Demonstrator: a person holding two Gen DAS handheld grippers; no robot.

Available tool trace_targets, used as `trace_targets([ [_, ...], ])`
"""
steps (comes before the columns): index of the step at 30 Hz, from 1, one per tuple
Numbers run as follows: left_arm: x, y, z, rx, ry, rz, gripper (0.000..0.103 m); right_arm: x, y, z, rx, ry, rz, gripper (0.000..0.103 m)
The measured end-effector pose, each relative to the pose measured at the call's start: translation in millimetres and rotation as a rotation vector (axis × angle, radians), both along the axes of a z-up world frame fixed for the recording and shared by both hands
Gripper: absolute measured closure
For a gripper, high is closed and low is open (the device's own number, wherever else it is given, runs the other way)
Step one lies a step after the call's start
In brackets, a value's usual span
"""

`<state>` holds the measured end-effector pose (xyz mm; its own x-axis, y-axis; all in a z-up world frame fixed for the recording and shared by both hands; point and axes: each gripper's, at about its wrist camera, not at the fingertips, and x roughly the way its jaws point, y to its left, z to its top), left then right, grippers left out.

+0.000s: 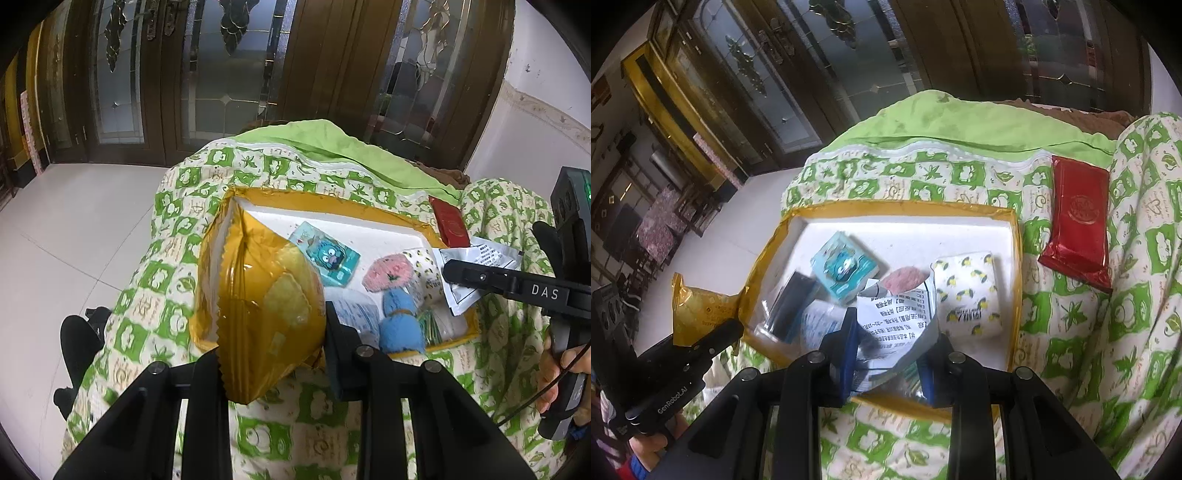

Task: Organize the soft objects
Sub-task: 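Lower both packets into the tray and open both grippers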

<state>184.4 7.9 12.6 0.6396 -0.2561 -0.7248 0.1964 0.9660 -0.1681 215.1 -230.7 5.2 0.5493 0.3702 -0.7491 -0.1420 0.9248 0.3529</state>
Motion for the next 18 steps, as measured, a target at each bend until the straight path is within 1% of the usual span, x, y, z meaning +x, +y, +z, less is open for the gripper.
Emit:
trace_targets([
  [3, 12, 1, -2, -0.014, 0.012, 0.002, 0.076, 10, -2, -2, 0.016, 0.008, -0.006, 0.072],
  [14, 64, 1, -15, -0.113, 0.081, 0.025, 0.076, 57, -3, -8, 0.064, 0.044, -0.028, 0.072],
  [18, 76, 2, -22, -0.123, 0.101, 0.029, 0.076, 76, 5, -10, 0.058, 0.047, -0.031, 0.072],
])
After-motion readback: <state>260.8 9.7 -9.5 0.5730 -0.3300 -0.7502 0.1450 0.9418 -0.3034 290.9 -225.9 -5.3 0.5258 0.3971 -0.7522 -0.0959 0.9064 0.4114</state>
